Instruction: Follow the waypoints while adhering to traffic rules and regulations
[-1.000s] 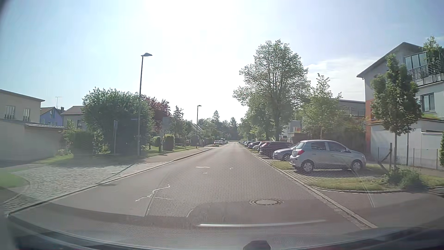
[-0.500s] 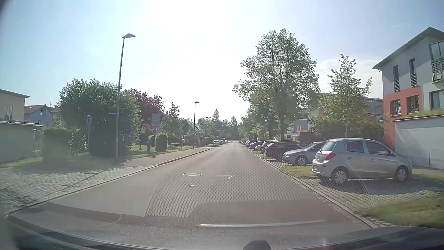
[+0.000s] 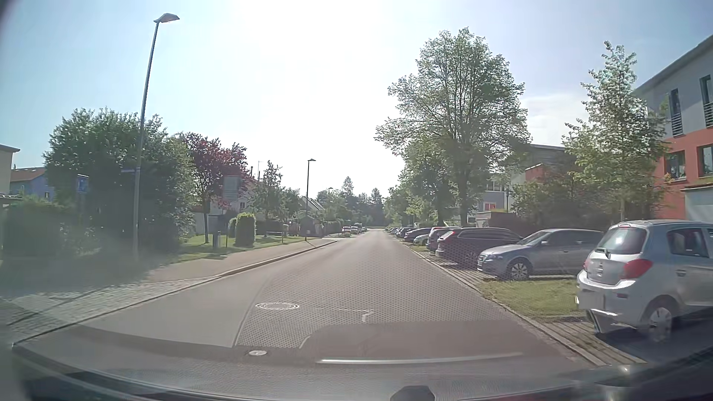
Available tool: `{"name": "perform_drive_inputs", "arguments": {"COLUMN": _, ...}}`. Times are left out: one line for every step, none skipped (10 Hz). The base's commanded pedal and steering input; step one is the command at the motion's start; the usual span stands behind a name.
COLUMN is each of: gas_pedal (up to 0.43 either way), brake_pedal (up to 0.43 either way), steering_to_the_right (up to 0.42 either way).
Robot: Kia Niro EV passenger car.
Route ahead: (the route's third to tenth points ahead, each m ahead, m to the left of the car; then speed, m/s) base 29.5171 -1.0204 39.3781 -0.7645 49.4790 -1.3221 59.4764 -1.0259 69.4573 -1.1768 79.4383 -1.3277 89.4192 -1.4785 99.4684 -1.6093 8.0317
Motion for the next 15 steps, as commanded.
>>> {"name": "perform_drive_inputs", "arguments": {"gas_pedal": 0.059, "brake_pedal": 0.0, "steering_to_the_right": 0.0}}
{"name": "perform_drive_inputs", "arguments": {"gas_pedal": 0.059, "brake_pedal": 0.0, "steering_to_the_right": 0.0}}
{"name": "perform_drive_inputs", "arguments": {"gas_pedal": 0.059, "brake_pedal": 0.0, "steering_to_the_right": 0.0}}
{"name": "perform_drive_inputs", "arguments": {"gas_pedal": 0.059, "brake_pedal": 0.0, "steering_to_the_right": 0.0}}
{"name": "perform_drive_inputs", "arguments": {"gas_pedal": 0.047, "brake_pedal": 0.0, "steering_to_the_right": 0.0}}
{"name": "perform_drive_inputs", "arguments": {"gas_pedal": 0.047, "brake_pedal": 0.0, "steering_to_the_right": 0.0}}
{"name": "perform_drive_inputs", "arguments": {"gas_pedal": 0.047, "brake_pedal": 0.0, "steering_to_the_right": 0.0}}
{"name": "perform_drive_inputs", "arguments": {"gas_pedal": 0.047, "brake_pedal": 0.0, "steering_to_the_right": 0.0}}
{"name": "perform_drive_inputs", "arguments": {"gas_pedal": 0.047, "brake_pedal": 0.0, "steering_to_the_right": 0.0}}
{"name": "perform_drive_inputs", "arguments": {"gas_pedal": 0.047, "brake_pedal": 0.0, "steering_to_the_right": 0.0}}
{"name": "perform_drive_inputs", "arguments": {"gas_pedal": 0.059, "brake_pedal": 0.0, "steering_to_the_right": 0.0}}
{"name": "perform_drive_inputs", "arguments": {"gas_pedal": 0.059, "brake_pedal": 0.0, "steering_to_the_right": 0.0}}
{"name": "perform_drive_inputs", "arguments": {"gas_pedal": 0.059, "brake_pedal": 0.0, "steering_to_the_right": 0.0}}
{"name": "perform_drive_inputs", "arguments": {"gas_pedal": 0.059, "brake_pedal": 0.0, "steering_to_the_right": 0.0}}
{"name": "perform_drive_inputs", "arguments": {"gas_pedal": 0.047, "brake_pedal": 0.0, "steering_to_the_right": 0.0}}
